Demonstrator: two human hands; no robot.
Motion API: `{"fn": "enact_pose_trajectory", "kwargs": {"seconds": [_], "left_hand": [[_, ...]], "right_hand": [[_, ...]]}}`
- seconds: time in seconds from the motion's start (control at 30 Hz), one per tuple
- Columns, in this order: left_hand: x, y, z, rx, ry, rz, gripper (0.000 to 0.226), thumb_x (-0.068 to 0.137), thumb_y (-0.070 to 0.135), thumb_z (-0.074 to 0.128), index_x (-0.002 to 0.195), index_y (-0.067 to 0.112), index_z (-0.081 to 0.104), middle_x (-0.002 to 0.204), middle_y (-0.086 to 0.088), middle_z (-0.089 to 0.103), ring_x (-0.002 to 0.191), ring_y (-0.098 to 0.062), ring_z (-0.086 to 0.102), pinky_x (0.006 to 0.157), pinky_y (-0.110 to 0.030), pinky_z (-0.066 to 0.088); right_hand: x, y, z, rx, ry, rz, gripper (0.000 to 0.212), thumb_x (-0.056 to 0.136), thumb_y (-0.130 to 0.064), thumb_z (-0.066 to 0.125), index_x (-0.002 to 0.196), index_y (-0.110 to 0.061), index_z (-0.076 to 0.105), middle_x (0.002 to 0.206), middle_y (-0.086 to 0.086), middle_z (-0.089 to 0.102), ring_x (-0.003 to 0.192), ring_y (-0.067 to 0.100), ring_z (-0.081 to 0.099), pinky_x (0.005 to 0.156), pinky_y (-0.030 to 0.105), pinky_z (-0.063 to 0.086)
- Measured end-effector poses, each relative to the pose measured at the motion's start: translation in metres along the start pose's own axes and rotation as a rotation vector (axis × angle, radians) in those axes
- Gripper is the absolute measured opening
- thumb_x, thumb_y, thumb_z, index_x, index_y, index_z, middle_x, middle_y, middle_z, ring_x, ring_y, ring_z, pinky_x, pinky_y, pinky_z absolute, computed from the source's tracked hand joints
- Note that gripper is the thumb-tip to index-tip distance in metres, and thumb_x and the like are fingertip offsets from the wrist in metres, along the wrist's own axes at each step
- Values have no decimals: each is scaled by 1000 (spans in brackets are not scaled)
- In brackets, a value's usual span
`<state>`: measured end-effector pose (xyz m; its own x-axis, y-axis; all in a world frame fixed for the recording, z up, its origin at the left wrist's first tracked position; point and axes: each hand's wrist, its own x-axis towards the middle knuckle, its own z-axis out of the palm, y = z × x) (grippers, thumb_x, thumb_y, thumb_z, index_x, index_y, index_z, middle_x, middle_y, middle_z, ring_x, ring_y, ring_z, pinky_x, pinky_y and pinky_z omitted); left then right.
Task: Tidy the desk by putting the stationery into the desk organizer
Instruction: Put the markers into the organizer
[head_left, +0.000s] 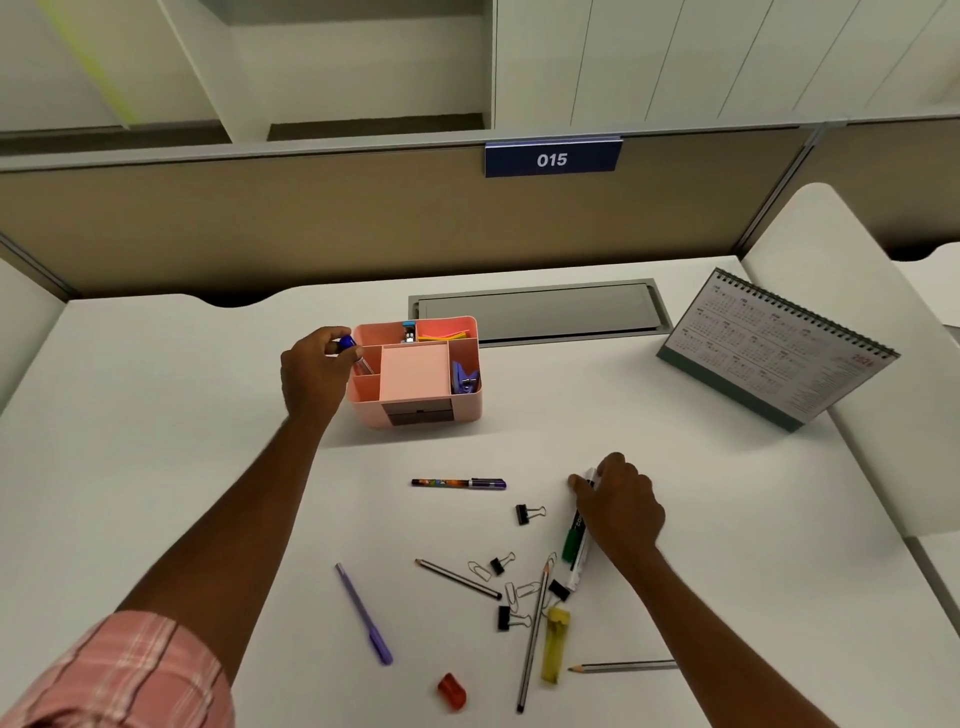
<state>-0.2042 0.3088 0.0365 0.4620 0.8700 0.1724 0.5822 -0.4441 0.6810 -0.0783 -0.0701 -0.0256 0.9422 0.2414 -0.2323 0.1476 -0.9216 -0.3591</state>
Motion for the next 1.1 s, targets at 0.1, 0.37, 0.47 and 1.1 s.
{"fn": "enact_pose_trajectory", "kwargs": {"seconds": [0.1, 0.37, 0.47, 1.1], "left_hand": [[0, 1, 1, 7, -1, -1, 42, 91, 23, 79, 128, 6, 70, 120, -14, 76, 107, -31, 74, 95, -41, 57], [-23, 7, 1, -91, 126, -69, 51, 91, 25, 80, 137, 12, 62, 126, -11, 73, 100, -27, 74, 82, -38, 61], [-58, 24, 6, -94, 221, 13, 36, 97, 20, 69, 133, 17, 64, 120, -4, 73, 96, -19, 72, 79, -33, 62], [-222, 73, -1, -742, -420, -439, 13, 91, 14, 79, 104, 14, 79, 89, -8, 80, 78, -29, 77, 77, -38, 65]], "right_hand": [[4, -5, 1, -17, 18, -9, 27, 93, -42, 61, 106, -18, 55, 100, 3, 68, 99, 28, 60, 73, 37, 49], [7, -9, -7, 234, -2, -53, 17, 94, -40, 63, 107, -28, 61, 92, -5, 71, 84, 18, 66, 69, 31, 49], [1, -20, -18, 457, -31, -98, 15, 94, -36, 69, 105, -27, 65, 84, -8, 72, 76, 12, 67, 65, 26, 47], [-40, -30, -41, 1200, -395, 108, 22, 92, -18, 77, 111, -9, 70, 97, 14, 79, 85, 28, 74, 79, 41, 62]]}}
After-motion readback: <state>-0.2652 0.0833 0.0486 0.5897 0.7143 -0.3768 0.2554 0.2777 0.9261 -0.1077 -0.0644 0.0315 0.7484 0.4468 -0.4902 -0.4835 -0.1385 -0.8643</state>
